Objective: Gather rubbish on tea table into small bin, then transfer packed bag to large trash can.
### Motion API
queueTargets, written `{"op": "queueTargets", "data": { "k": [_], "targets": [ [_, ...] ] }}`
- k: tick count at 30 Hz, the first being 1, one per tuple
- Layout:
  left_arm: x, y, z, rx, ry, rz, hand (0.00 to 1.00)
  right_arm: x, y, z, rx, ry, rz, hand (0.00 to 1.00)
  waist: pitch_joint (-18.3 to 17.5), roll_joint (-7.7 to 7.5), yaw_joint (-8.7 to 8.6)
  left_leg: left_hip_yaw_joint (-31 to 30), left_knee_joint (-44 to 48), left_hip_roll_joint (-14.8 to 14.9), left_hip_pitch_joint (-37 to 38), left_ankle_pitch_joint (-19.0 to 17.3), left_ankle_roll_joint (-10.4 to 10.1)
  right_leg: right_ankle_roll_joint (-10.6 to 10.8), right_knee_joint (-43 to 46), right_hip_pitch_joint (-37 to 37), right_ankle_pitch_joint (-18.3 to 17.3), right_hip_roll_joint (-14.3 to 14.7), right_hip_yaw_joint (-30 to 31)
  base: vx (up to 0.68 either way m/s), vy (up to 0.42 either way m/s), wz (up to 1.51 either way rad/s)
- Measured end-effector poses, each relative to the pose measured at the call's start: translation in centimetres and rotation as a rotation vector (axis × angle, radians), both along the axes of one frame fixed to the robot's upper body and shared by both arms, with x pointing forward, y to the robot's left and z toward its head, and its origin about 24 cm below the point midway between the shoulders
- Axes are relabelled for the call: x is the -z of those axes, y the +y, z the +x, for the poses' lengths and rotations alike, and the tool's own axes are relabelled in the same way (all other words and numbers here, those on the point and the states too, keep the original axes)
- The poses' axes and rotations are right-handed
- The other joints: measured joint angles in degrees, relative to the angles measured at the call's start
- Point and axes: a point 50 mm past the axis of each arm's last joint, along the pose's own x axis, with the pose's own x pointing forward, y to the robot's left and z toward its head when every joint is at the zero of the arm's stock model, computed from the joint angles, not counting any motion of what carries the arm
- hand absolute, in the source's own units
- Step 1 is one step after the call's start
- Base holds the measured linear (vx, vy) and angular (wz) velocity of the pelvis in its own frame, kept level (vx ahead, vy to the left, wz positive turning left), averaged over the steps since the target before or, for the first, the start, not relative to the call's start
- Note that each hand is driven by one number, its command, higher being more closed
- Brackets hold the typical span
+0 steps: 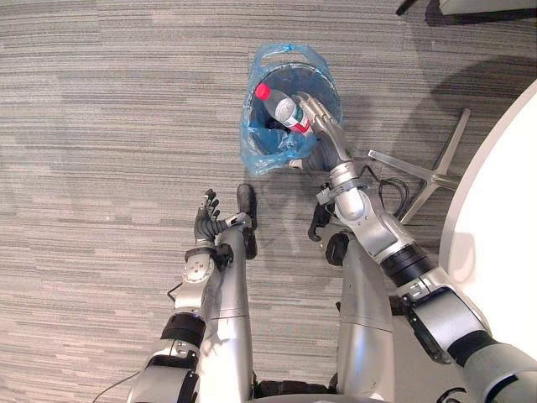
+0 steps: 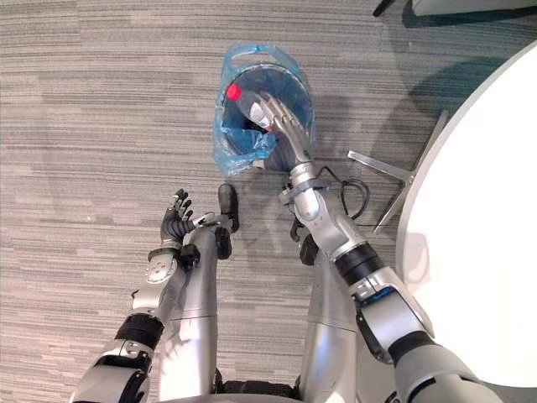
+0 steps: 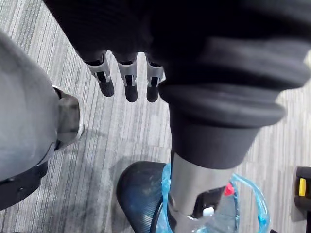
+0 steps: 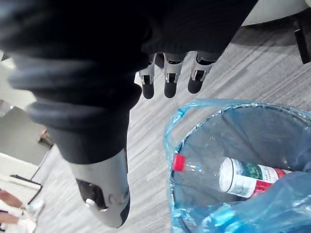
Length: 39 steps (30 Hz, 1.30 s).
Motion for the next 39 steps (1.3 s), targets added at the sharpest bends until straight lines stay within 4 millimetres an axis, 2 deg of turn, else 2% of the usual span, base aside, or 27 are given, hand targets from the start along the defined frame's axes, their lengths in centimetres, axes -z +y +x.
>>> {"op": "queueTargets", "data": {
  "k": [10, 13, 14, 17, 30, 39],
  "targets": [
    [-1.5, 0.2, 0.9, -0.006, -0.062, 0.007, 0.0, 1.3, -2.0, 2.4, 0.157, 0.088, -0.141, 0.0, 0.0, 0.01, 0.16, -2.5, -0.76, -1.57, -5.09, 1.57, -0.58, -0.29, 1.54, -4.41, -0.68, -1.06, -1.52, 0.01, -0.005, 0.14],
    [-1.5, 0.5, 0.8, -0.019, -0.061, 0.007, 0.0, 1.2, -2.5, 2.8, 0.185, 0.1, -0.152, 0.0, 0.0, 0.01, 0.52, -2.57, -0.77, -1.92, -6.37, 1.6, -0.59, 0.51, 2.44, -5.93, -1.27, -1.59, -1.5, 0.01, -0.005, 0.11],
    [-1.5, 0.5, 0.8, -0.02, -0.061, 0.006, 0.0, 1.3, -2.6, 2.8, 0.19, 0.104, -0.155, 1.0, 0.0, 0.01, 0.66, -2.56, -0.79, -1.94, -6.65, 1.6, -0.58, 0.51, 2.56, -6.24, -1.28, -1.65, -1.52, 0.0, -0.002, 0.09],
    [-1.5, 0.5, 0.8, -0.022, -0.06, -0.008, 0.0, 1.8, -3.2, 3.2, 0.232, 0.14, -0.182, 1.0, 0.0, 0.02, 1.4, -2.87, -0.84, -2.35, -7.89, 2.13, -0.9, 0.14, 3.27, -7.62, -1.55, -2.0, -1.69, 0.0, -0.003, 0.11],
    [-1.5, 0.5, 0.9, -0.022, -0.061, -0.019, 0.0, 2.1, -2.7, 3.2, 0.214, 0.17, -0.15, 1.0, -0.04, 0.06, 1.41, -3.6, -1.18, -2.84, -8.09, 2.59, -1.39, -0.41, 4.17, -7.67, -2.27, -2.38, -2.49, 0.0, -0.002, 0.05],
    [-1.5, 0.6, 0.9, -0.033, -0.05, -0.027, 0.0, 0.5, -1.9, 2.1, 0.149, 0.105, 0.008, 1.0, -0.1, 0.02, 1.39, -3.82, -0.83, -2.65, -7.29, 3.0, -1.46, -0.45, 4.45, -6.68, -2.24, -2.16, -2.61, 0.0, 0.0, 0.0]
  ]
}}
